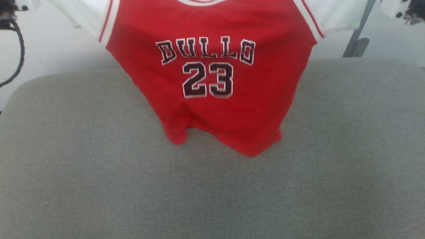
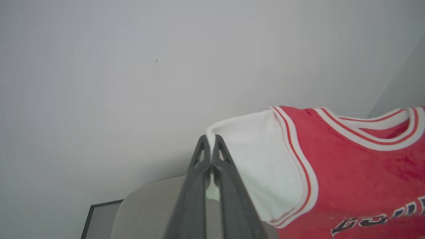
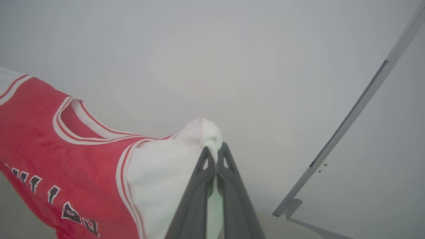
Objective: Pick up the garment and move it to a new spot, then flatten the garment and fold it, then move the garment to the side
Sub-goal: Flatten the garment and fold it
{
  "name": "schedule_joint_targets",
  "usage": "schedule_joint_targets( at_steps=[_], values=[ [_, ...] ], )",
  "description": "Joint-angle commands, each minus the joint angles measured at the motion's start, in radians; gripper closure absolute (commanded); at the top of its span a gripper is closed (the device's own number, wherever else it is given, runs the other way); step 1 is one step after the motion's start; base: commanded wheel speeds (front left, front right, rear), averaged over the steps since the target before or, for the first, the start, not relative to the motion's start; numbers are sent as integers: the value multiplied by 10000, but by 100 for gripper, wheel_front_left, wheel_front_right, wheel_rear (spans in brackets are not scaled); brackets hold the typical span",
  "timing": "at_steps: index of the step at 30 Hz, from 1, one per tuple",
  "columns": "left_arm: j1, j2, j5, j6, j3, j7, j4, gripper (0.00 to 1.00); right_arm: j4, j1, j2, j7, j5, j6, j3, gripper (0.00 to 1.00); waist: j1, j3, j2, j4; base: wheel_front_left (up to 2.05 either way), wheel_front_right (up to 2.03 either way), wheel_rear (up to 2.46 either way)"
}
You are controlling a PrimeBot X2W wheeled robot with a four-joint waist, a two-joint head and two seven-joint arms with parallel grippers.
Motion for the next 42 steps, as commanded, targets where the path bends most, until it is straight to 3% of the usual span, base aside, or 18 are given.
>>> schedule_joint_targets(
  at_steps=[1, 10, 20, 27, 34, 37, 42],
  values=[
    [-126, 5, 62, 55, 3, -73, -13, 100, 45, -138, -51, -144, 57, 1, 98, 100, 0, -78, 0, -25, 0, 0, 0],
    [-468, 55, 159, 21, -13, -492, 62, 100, 595, -844, -206, -1131, 189, 1, 701, 100, 0, -139, 0, -29, 0, 0, 0],
    [-1480, -147, 439, -69, 137, -2423, 86, 100, 2352, -2283, 88, -3095, -958, 1, 845, 100, 0, 1419, 0, -6, 0, 0, 0],
    [-2794, -506, 947, -1, 148, -3873, 455, 100, 3764, -3658, 510, -4815, -2183, 1, 607, 100, 0, 2828, 0, 32, 0, 0, 0],
    [-4488, -827, 1677, 49, 60, -6233, 907, 100, 5117, -5338, 707, -7754, -4429, 1, -236, 100, 0, 4097, 0, 196, 0, 0, 0],
    [-4933, -914, 1866, 3, 38, -7305, 1038, 100, 5421, -5824, 819, -8298, -5342, 1, -701, 100, 0, 4462, 0, 336, 0, 0, 0],
    [-4542, -1037, 1796, -165, 135, -7785, 1380, 100, 5916, -5471, 1136, -8496, -6263, 1, -1179, 100, 0, 4720, 0, 545, 0, 0, 0]
  ],
)
